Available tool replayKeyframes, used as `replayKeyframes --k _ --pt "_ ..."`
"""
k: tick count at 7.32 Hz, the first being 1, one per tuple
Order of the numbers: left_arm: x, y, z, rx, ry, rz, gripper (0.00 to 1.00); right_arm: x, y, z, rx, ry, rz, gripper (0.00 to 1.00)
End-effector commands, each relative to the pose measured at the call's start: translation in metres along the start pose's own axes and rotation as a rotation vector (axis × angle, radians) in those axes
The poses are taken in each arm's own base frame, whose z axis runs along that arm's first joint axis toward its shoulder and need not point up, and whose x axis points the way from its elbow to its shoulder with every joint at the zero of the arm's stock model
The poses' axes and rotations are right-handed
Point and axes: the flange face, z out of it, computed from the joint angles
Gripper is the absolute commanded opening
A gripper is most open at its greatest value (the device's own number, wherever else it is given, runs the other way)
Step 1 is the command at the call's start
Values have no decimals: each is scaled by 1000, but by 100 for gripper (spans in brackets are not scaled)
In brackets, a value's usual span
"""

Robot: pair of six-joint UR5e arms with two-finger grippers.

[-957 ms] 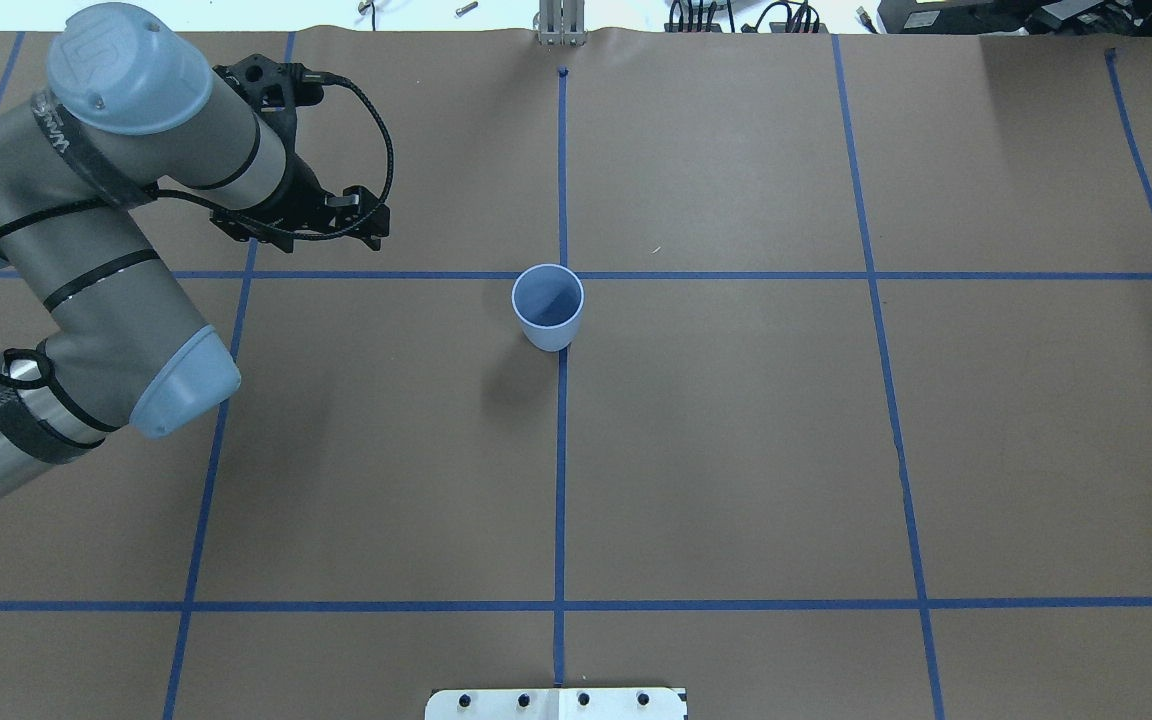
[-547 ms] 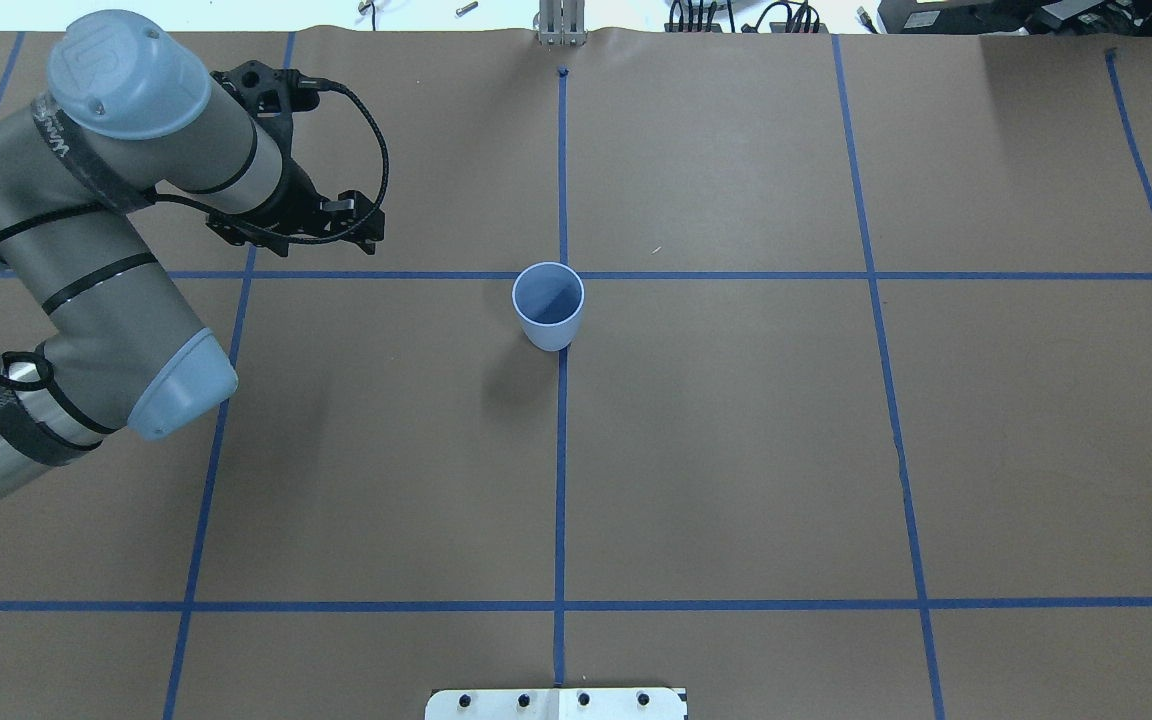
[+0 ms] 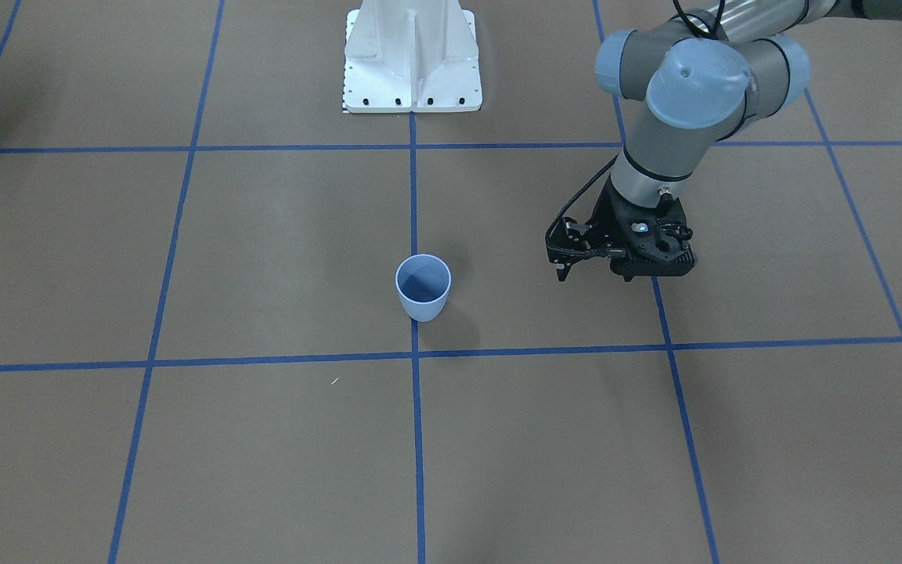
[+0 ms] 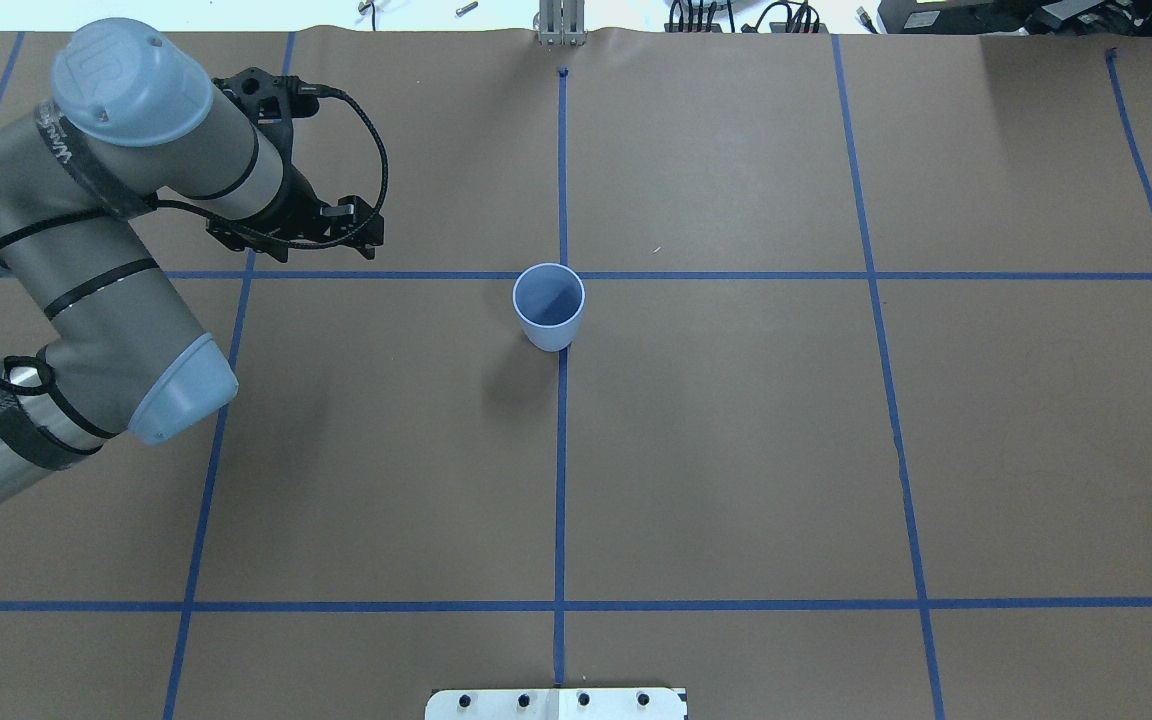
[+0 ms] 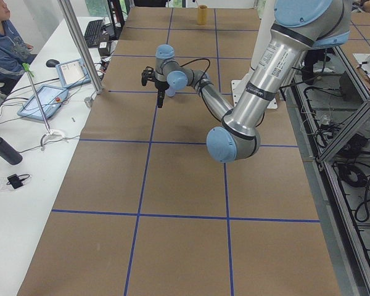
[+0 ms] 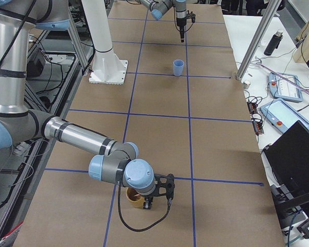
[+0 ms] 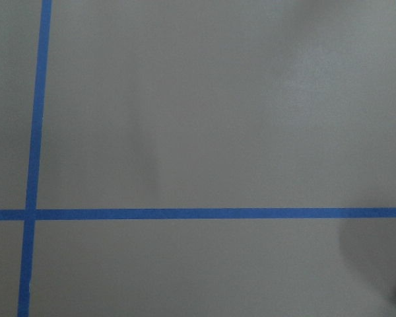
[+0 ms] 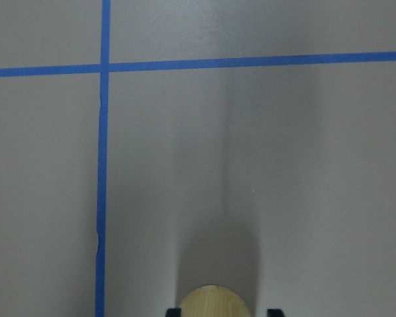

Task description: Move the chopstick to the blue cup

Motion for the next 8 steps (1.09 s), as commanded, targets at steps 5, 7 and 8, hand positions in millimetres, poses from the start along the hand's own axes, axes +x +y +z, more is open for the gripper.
replayKeyframes --k 5,7,8 --pt "-2 0 6 -6 -8 -13 98 -58 4 -82 75 -25 -13 0" --pt "-2 0 8 -8 -9 -14 98 -58 7 -122 105 27 -42 0" --pt "-2 0 8 -8 -9 -15 98 -60 9 -135 124 58 -46 0"
